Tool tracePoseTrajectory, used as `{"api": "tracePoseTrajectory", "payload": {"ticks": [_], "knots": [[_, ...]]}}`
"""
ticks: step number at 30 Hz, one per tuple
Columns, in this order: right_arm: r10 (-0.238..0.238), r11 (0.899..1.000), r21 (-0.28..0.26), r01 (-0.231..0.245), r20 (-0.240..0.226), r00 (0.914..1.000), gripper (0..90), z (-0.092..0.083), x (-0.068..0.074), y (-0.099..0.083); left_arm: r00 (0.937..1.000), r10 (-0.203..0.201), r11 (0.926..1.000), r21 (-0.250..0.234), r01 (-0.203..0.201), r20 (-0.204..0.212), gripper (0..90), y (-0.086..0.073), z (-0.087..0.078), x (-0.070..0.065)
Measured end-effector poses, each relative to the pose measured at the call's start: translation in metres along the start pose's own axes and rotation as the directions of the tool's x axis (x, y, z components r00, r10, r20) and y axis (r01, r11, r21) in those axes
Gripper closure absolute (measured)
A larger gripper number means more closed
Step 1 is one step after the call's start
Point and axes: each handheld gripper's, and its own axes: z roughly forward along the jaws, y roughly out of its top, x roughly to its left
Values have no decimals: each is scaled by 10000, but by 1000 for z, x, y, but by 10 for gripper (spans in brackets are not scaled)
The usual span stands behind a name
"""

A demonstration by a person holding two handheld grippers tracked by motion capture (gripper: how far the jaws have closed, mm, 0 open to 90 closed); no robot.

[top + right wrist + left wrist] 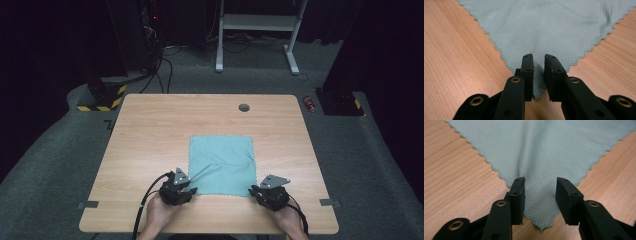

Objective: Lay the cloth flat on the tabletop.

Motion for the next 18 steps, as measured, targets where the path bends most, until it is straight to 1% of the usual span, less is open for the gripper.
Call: {"api": "tracePoseTrajectory", "payload": {"ticks": [1,3,5,7,8,10,11,14,15,18], "knots": [[-44,10000,0,44,-2,10000,777,-1,0,-1,10000,68,10000,18,-68,-62,560,0,0,-1],[-34,10000,-5,34,-2,10000,776,-3,1,-3,9999,76,10000,-19,-77,-81,529,-1,0,-3],[-112,9999,107,111,20,9999,768,-5,1,-3,9999,84,10000,-48,-85,-84,510,-1,-2,-5],[-107,9998,137,106,94,9999,731,-5,2,-3,10000,-9,9996,-267,8,-21,518,-2,-5,-6],[-58,9999,106,57,102,9999,724,-5,2,-2,10000,12,9996,-291,-12,0,523,-1,-5,-6],[52,10000,-79,-52,-45,10000,722,-3,3,0,10000,51,9991,-420,-51,18,537,0,-7,-8],[57,9999,-130,-58,-71,10000,722,-2,4,2,9999,17,9985,-542,-11,106,545,1,-7,-10],[-155,9997,-179,151,-224,9996,720,5,8,10,9995,135,9975,-692,-116,282,568,5,-6,-14],[-260,9995,-166,256,-227,9994,721,8,9,12,9992,198,9976,-670,-174,350,575,7,-4,-15],[-282,9996,-16,281,-270,9992,723,14,10,16,9986,271,9982,-540,-246,462,592,10,2,-17]]}}
